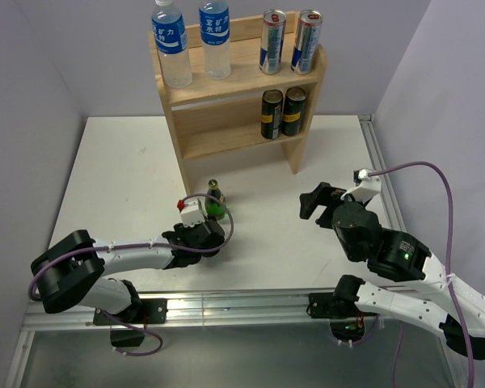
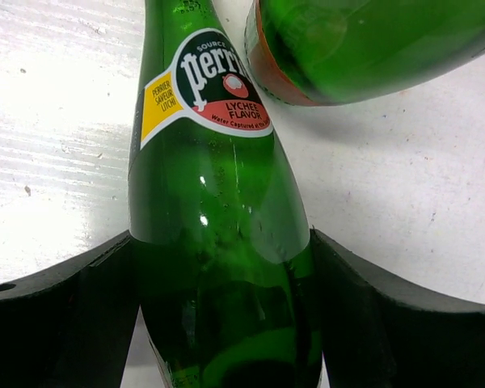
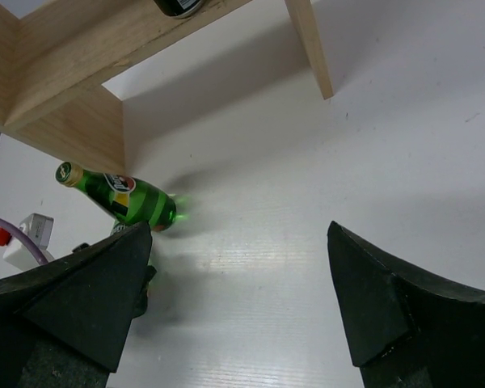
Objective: Place and organize the beverage onto the shelf
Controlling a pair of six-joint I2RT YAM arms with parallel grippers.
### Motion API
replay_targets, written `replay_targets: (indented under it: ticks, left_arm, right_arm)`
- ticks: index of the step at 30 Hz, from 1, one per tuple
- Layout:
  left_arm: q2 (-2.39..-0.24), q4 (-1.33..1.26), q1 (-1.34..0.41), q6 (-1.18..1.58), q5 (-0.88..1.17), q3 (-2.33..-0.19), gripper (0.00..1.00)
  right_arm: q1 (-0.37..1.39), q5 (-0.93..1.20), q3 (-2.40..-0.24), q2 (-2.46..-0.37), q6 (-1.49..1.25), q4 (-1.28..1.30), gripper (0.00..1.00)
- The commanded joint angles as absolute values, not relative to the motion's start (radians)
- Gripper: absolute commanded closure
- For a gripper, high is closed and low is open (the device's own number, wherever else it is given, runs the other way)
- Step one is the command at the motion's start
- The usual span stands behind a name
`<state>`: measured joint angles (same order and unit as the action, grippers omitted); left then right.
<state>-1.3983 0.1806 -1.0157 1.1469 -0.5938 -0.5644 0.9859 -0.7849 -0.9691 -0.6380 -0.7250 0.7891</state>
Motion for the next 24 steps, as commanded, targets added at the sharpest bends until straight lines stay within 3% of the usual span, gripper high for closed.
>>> replay_targets:
  ticks: [1, 5, 8, 11, 12, 14, 19, 24]
  left_arm:
    - [-1.485, 0.291, -1.006, 1.227, -0.428, -0.466, 0.30]
    - [-1.522, 0.301, -1.005, 1.219, -0.400, -0.488, 0.28]
    - [-1.543, 0.298, -1.006, 1.221, -0.388, -0.494, 0.39]
    - [-1.546, 0.298, -1.005, 1.229, -0.380, -0.495, 0.61]
    - [-1.543, 0.304, -1.005, 1.235, -0.383, -0.497, 0.80]
    - [-1.528, 0.322, -1.005, 1.246, -0.385, -0.500, 0.97]
    - [-1.441, 0.403, -1.022, 1.298, -0.406, -0.500, 1.00]
    - [-1.270, 0.584, -1.171, 1.414, -0.463, -0.537, 1.00]
  right_arm:
    - [0.992, -0.795, -0.991, -0.641, -0.742, 0.765, 0.04]
    - [0.992, -0.785, -0.986, -0.644, -0.753, 0.761, 0.04]
    - [0.994, -0.784, -0.986, -0.643, -0.758, 0.762, 0.04]
    - [0.996, -0.787, -0.988, -0.641, -0.759, 0.765, 0.04]
    - [0.997, -0.788, -0.986, -0.638, -0.758, 0.765, 0.05]
    - [0.997, -0.788, -0.988, -0.638, -0.759, 0.767, 0.05]
    - [0.999, -0.782, -0.986, -0.649, -0.759, 0.759, 0.05]
    - [1.002, -0.776, -0.977, -0.652, -0.755, 0.746, 0.06]
